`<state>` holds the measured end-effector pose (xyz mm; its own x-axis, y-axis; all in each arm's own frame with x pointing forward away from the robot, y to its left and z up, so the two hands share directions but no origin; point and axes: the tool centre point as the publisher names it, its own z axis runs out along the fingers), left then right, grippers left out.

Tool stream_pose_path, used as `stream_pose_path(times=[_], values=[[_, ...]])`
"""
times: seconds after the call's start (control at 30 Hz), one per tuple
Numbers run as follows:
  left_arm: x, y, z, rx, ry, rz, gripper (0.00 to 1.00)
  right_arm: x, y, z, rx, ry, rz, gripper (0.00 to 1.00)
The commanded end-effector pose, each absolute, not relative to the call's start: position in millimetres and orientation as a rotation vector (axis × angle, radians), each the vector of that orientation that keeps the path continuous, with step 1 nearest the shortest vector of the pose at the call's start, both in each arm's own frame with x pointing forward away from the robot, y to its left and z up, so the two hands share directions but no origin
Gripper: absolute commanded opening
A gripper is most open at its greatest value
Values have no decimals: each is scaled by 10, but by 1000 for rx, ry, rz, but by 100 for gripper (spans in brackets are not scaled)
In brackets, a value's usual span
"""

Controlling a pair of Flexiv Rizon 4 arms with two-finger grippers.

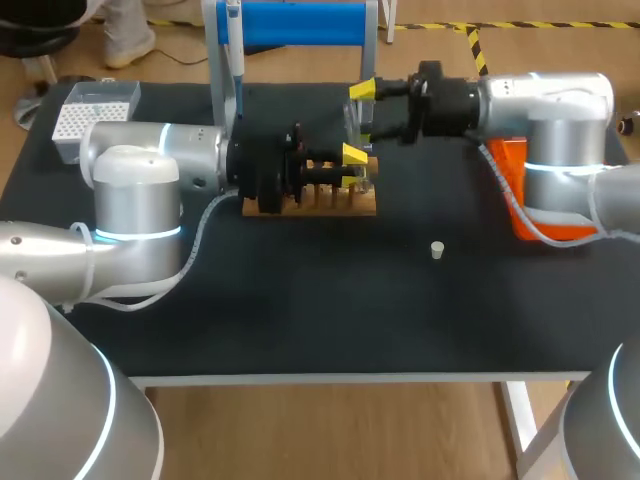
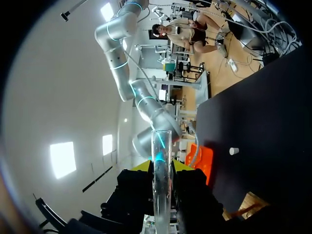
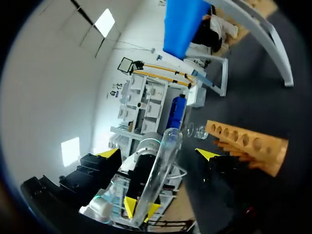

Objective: Invert the test tube, pick up the pipette, mount the tip to pipette, aspirate from beaker and dispense into the tube, eject the tip, return the pipette, and cap with the stopper.

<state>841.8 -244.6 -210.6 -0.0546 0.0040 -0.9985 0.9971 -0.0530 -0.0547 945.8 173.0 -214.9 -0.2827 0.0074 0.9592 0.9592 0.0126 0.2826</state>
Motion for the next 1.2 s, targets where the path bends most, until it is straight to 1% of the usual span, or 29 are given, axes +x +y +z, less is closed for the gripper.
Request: stream_pose_path(times=[0.03, 0.27, 0.8, 1.07, 1.2], values=[[8425, -2454, -2117, 1223, 1221, -1288, 0, 9365, 1554, -2087, -1006, -1631, -1592, 100], [8425, -2454, -2117, 1223, 1221, -1288, 0, 9326, 1373, -2226, -920, -1794, -1875, 100], [8425, -2454, -2117, 1223, 1221, -1288, 0, 9326, 1373, -2226, -920, -1794, -1875, 100], [8425, -2454, -2117, 1223, 1221, -1288, 0, 9331, 1162, -2301, -837, -2061, -1957, 100], [8425, -2454, -2117, 1223, 1221, -1288, 0, 9254, 1058, -2481, -747, -2311, -2025, 100]])
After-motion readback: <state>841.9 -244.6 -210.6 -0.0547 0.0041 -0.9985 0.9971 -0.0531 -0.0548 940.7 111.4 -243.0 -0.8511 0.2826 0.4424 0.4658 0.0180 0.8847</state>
